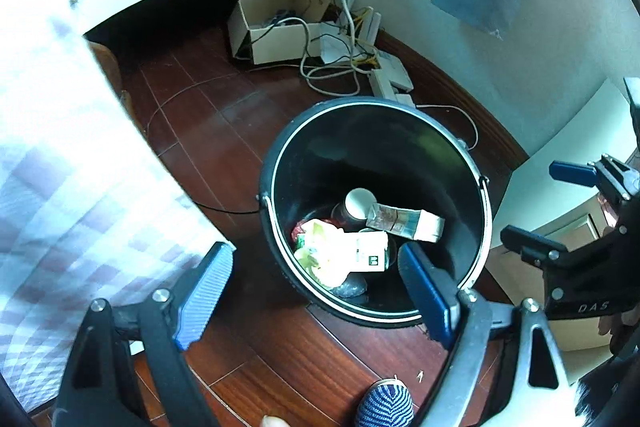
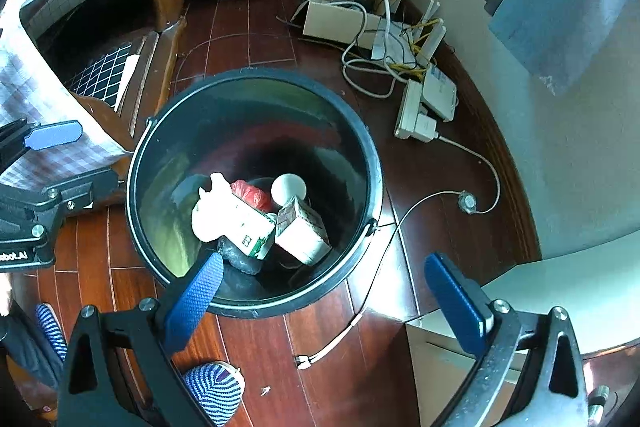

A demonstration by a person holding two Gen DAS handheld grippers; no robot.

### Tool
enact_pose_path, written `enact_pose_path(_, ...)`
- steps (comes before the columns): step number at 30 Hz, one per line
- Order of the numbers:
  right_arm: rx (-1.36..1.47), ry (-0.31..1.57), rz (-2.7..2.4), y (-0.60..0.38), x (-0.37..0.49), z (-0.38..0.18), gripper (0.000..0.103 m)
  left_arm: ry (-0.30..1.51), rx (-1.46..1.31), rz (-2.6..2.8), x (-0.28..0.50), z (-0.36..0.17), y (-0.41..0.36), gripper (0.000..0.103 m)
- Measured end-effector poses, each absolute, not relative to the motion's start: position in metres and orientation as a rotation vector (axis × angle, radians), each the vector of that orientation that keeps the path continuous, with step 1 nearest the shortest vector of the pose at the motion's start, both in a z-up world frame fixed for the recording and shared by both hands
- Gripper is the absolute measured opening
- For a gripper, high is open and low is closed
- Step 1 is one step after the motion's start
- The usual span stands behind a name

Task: Collect trash
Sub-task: 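Move both tools back over the bed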

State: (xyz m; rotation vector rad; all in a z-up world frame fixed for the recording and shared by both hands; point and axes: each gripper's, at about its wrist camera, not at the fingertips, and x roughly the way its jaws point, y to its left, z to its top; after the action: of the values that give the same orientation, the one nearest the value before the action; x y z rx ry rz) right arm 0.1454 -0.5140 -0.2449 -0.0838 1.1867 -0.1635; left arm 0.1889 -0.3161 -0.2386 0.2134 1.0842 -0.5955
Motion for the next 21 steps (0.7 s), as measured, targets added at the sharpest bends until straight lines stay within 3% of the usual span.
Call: enact_pose_path(21, -0.083, 1.033, -0.143, -0.445, 0.103, -0.160, 0.102, 0.939, 0.171, -0.506, 0.143, -0.155, -0.239, 0.095)
